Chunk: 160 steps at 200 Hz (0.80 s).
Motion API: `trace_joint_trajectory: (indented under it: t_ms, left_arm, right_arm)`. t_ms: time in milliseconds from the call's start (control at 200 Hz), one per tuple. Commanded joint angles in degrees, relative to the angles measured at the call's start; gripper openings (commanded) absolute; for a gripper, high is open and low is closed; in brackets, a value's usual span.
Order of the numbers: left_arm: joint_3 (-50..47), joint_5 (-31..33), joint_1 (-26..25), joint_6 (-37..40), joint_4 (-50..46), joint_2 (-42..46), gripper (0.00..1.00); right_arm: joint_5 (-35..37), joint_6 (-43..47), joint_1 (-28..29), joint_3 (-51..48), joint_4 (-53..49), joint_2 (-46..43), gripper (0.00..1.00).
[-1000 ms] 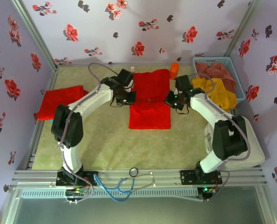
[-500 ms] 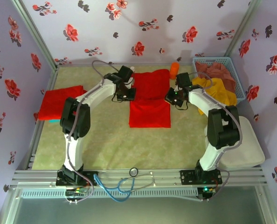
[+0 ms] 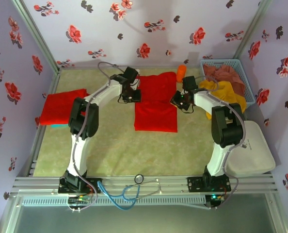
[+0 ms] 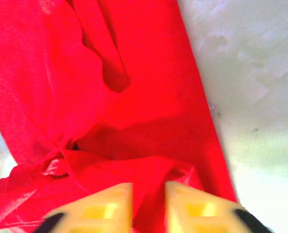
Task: Fold and stack the t-shirts
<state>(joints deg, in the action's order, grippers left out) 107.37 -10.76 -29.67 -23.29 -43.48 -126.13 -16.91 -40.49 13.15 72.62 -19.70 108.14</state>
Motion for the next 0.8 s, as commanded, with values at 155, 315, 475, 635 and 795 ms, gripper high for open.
trace_joint_trajectory:
  t_ms: [155,315,475,635,795]
  left_arm:
    - [-0.8,0.6,2.4,1.3,-1.7,4.5,0.47]
    - [-12.0,-0.9,1.8,-2.8,3.0,14.6,0.49]
    - [-24.9,-5.8,-0.1,-8.0,9.9,21.5,0.49]
    - [-36.3,-7.4,-2.1,-11.3,13.6,26.6,0.49]
    - [-43.3,-8.1,-4.5,-14.4,16.6,29.0,0.44]
  right_arm:
    - [4.0,1.5,-0.5,-1.6,2.8,-3.2,0.66]
    - [1.1,0.5,0.2,-7.2,3.4,-10.4,0.71]
    - [-2.5,0.6,1.4,-11.8,1.4,-15.0,0.72]
    - [-3.7,1.6,2.4,-17.4,-2.1,-20.3,0.71]
    - [-3.9,3.7,3.3,-21.4,-5.8,-23.3,0.66]
